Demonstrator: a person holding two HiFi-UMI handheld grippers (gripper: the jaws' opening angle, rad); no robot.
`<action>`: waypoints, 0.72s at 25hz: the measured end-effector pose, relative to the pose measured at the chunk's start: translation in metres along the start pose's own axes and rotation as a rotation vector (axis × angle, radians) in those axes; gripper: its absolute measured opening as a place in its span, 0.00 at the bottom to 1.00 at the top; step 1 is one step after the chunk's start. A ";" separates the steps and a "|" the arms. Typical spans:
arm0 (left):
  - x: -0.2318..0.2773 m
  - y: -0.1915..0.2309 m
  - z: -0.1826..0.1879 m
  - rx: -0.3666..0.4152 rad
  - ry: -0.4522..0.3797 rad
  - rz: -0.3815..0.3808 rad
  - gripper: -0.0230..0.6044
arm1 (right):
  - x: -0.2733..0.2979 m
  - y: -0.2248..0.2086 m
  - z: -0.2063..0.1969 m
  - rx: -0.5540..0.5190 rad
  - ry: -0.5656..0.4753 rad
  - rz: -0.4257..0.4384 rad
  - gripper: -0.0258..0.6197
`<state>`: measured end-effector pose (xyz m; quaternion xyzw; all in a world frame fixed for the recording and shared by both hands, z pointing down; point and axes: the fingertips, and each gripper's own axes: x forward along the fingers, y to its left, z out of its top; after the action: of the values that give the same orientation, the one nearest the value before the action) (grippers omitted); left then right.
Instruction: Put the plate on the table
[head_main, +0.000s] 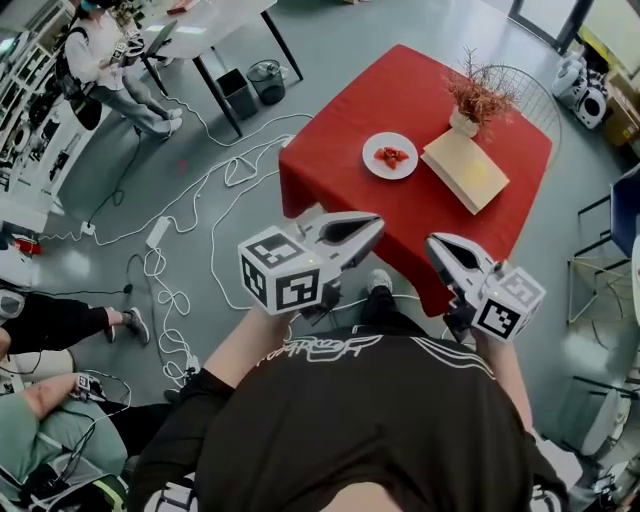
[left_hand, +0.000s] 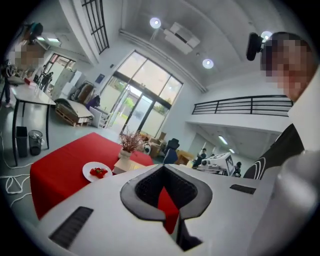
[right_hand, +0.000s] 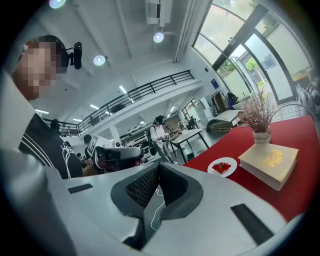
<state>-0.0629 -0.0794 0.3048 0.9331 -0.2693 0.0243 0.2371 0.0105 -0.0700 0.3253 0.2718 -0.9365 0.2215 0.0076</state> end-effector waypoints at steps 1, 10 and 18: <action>-0.006 -0.005 -0.002 -0.012 -0.011 -0.004 0.05 | -0.003 0.008 -0.002 -0.006 0.001 0.006 0.05; -0.043 -0.035 -0.030 -0.090 -0.055 -0.031 0.05 | -0.011 0.055 -0.028 0.012 0.039 0.070 0.05; -0.046 -0.069 -0.041 -0.075 -0.059 -0.044 0.05 | -0.030 0.068 -0.025 -0.016 0.026 0.066 0.05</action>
<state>-0.0636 0.0129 0.3034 0.9295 -0.2562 -0.0188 0.2644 -0.0019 0.0068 0.3154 0.2379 -0.9465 0.2177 0.0145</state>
